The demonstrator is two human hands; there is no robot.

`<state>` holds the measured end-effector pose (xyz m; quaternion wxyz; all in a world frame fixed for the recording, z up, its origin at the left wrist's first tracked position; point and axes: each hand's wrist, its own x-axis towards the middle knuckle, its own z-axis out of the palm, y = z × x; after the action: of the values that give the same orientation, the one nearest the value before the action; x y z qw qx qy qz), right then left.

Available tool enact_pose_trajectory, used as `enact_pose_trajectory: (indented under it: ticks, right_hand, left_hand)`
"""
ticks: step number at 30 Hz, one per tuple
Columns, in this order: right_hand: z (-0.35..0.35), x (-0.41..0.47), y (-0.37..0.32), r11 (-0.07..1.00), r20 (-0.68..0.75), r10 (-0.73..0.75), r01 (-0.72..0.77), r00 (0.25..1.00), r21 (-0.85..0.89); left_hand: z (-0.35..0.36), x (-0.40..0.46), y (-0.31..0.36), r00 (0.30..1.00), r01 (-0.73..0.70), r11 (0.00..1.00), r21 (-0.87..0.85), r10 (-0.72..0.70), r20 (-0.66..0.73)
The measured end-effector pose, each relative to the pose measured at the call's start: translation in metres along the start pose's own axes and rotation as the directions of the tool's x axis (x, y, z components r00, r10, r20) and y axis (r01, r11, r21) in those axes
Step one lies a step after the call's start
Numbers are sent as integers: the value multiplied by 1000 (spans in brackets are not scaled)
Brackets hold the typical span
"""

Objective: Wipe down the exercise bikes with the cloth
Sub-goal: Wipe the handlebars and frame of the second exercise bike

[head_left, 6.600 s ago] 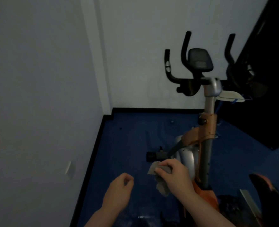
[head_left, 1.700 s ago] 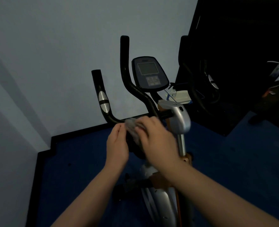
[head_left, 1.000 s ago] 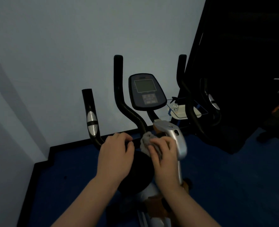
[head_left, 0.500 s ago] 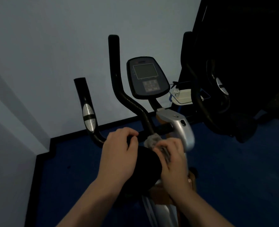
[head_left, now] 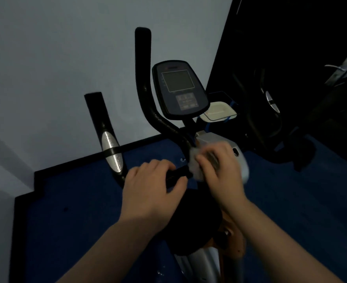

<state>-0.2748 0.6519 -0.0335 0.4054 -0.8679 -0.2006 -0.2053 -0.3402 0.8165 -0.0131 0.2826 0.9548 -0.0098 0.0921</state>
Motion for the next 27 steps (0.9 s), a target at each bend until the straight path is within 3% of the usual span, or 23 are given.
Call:
enact_pose_trajectory:
  ticks: [3, 9, 15, 21, 27]
  right_hand:
    - [11, 34, -11, 1000, 5, 11, -11, 1000, 18]
    - [-10, -15, 2, 1000, 57, -22, 22, 998, 11]
    - [17, 61, -19, 993, 95, -115, 112, 989, 35]
    - [-3, 23, 6, 982, 169, -185, 175, 968, 73]
    - [36, 102, -32, 952, 147, -304, 304, 941, 22]
  left_hand:
    - [1, 3, -2, 1000, -15, 1000, -6, 15, -23]
    - [2, -2, 2, 993, -39, 999, -17, 37, -109]
    - [4, 1, 3, 998, 16, 999, 38, -13, -62]
    - [1, 3, 7, 997, 49, 999, 18, -48, -63]
    - [1, 0, 6, 985, 94, 995, -21, -96, -143]
